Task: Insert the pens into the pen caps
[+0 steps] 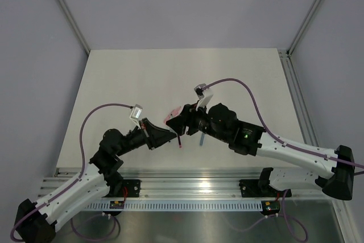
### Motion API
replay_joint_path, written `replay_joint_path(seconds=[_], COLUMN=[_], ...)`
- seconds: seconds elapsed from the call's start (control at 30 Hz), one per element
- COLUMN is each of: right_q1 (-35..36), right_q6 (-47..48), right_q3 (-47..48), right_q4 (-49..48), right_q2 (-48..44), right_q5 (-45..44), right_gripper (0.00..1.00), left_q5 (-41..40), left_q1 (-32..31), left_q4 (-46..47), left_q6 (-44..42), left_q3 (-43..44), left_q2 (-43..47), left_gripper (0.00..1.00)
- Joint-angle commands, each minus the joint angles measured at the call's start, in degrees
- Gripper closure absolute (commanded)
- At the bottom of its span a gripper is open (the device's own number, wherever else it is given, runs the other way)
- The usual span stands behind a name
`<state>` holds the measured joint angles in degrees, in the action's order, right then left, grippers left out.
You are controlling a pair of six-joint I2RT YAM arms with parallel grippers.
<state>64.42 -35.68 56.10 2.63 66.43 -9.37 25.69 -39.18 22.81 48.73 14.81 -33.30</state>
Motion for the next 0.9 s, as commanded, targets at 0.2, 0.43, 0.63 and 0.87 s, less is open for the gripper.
replay_joint_path(seconds=[0.2, 0.43, 0.63, 0.87], right_q1=[0.0, -0.09, -0.09, 0.0], right_q6=[-1.93, -4.13, -4.13, -3.52], right_q3=[-0.81, -2.65, -3.18, -3.27], right_q4=[-9.49, -14.23, -13.71, -12.3], right_q2=[-0.52, -0.42, -0.08, 0.1], right_q5=[14.63, 16.66, 15.78, 10.95], right_gripper=[0.51, 0.76, 0.95, 1.0], left_q5=[8.23, 9.29, 8.15, 7.88], left_q1=[-0.55, -0.55, -0.64, -1.07], left_q4=[7.6, 9.01, 5.24, 3.82], left_q6=[5.93, 7.87, 6.99, 5.5], left_q3=[-0.48, 0.04, 0.57, 0.92], left_q2=[3.07, 3.33, 3.15, 2.36], left_gripper=[1.0, 1.0, 0.96, 0.65])
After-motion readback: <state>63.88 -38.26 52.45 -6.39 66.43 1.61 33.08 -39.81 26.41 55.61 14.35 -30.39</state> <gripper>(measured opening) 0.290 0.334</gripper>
